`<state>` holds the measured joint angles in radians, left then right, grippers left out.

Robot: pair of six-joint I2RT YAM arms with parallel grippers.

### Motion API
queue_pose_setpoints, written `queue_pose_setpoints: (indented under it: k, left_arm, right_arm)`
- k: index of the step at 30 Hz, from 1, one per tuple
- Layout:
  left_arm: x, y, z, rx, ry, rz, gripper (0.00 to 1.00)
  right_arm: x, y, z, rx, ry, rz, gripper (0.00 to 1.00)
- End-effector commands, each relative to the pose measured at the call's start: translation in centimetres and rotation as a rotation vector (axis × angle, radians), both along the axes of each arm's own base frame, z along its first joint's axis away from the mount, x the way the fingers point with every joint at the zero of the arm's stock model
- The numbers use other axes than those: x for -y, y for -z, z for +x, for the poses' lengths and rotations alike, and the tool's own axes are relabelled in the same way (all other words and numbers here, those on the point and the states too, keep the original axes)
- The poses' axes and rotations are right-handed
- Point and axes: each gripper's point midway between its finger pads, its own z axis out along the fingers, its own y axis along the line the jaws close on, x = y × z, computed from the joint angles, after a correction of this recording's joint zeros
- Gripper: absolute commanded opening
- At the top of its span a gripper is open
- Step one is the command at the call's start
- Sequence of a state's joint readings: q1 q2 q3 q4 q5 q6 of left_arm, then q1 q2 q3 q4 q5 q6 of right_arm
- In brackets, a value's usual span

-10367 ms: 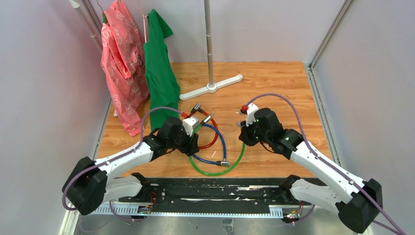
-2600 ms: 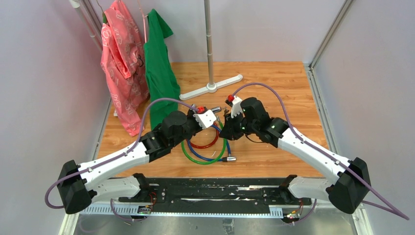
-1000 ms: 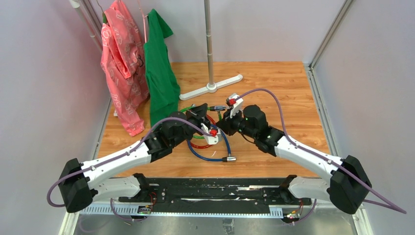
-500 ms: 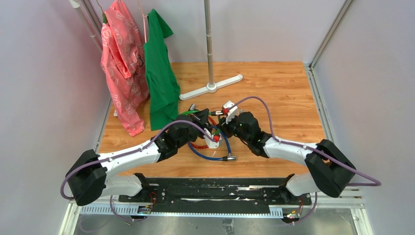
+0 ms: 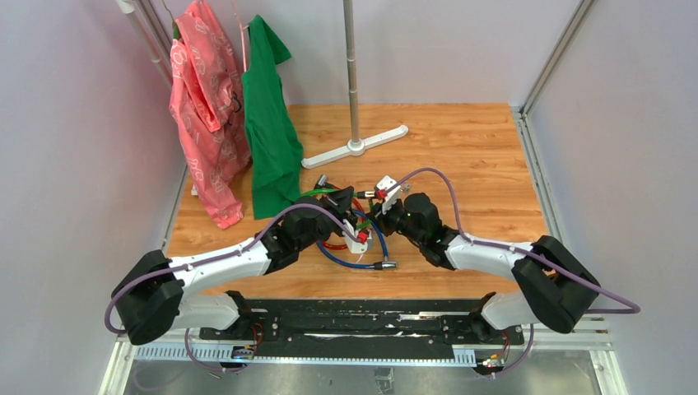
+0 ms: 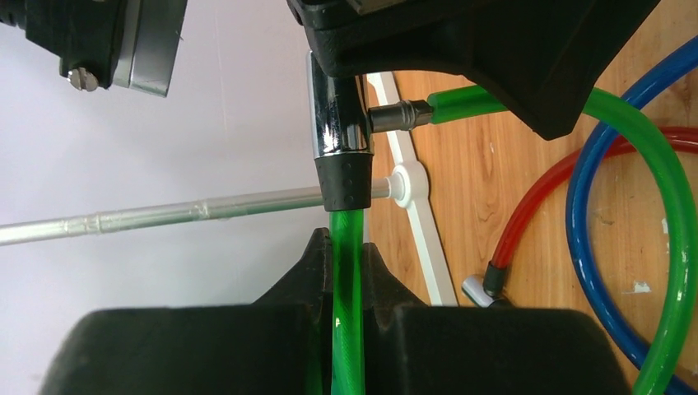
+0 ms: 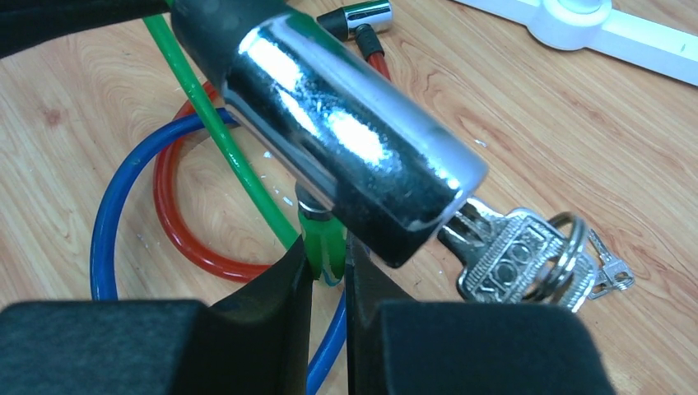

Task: Lock with the key
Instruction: Lock the lock.

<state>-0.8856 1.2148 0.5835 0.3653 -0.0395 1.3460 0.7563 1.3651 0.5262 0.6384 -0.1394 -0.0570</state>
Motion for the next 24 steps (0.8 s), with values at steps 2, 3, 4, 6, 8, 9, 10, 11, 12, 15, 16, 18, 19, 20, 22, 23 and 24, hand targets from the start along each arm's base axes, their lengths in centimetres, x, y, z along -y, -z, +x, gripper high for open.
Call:
queue_pose_setpoints:
  k: [2,3,4,6,8,9,10,11,12,15,16,18,19,20,22,23,24]
  left_arm:
    - [0.2,9.3,-4.9,-0.278,0.145,0.165,0.0]
    - [0.2,9.3,-5.0,-0.284,0.145,0.16,0.0]
    - [0.2,9.5,-5.1,-0.292,0.145,0.159,0.0]
    - [0.2,9.6,-5.2,-0.296,0.149,0.158,0.0]
    - [0.3,9.6,-5.2,-0.298,0.152,0.158,0.0]
    - [0.3,9.6,-5.2,-0.297,0.154,0.159,0.0]
    - [0.3,9.6,-5.2,-0.296,0.154,0.159,0.0]
    - [0.3,9.7,-5.3,-0.299,0.154,0.162,0.0]
    - [0.3,9.7,-5.3,-0.301,0.152,0.159,0.0]
    - [0.2,9.6,-5.2,-0.298,0.145,0.158,0.0]
    - [0.2,9.6,-5.1,-0.296,0.144,0.158,0.0]
    - [0.1,9.6,-5.1,-0.294,0.141,0.159,0.0]
    - [0.1,9.6,-5.1,-0.293,0.142,0.16,0.0]
    - [0.1,9.5,-5.0,-0.291,0.141,0.159,0.0]
    - [0.0,9.5,-5.0,-0.286,0.138,0.162,0.0]
    - [0.0,9.4,-5.0,-0.283,0.136,0.163,0.0]
    - [0.0,9.5,-4.9,-0.282,0.135,0.163,0.0]
  right_arm:
    - [-0.4,-4.9,0.3,0.169,-0.036,0.083,0.2]
    - [-0.4,-4.8,0.3,0.165,-0.039,0.078,0.21]
    - [-0.5,-4.7,0.2,0.158,-0.043,0.075,0.24]
    - [-0.6,-4.5,0.1,0.148,-0.053,0.069,0.27]
    - [-0.6,-4.4,-0.1,0.144,-0.062,0.068,0.3]
    - [-0.7,-4.2,-0.2,0.14,-0.07,0.067,0.32]
    - [-0.8,-4.1,-0.3,0.135,-0.075,0.064,0.34]
    - [-0.7,-3.9,-0.4,0.127,-0.076,0.06,0.36]
    - [-0.7,-3.8,-0.4,0.119,-0.076,0.055,0.38]
    - [-0.3,-3.6,-0.8,0.097,-0.071,0.048,0.45]
    - [-0.2,-3.5,-0.9,0.091,-0.07,0.046,0.47]
    - [0.2,-3.4,-1.3,0.071,-0.068,0.037,0.52]
    - [0.5,-2.9,-1.6,0.043,-0.067,0.021,0.54]
    - [0.8,-2.6,-2.0,0.018,-0.071,0.012,0.56]
    - [1.4,-1.9,-2.7,-0.037,-0.073,-0.001,0.57]
    - [1.8,-1.6,-3.1,-0.061,-0.073,-0.005,0.58]
    - [2.1,-1.5,-3.6,-0.077,-0.077,-0.005,0.59]
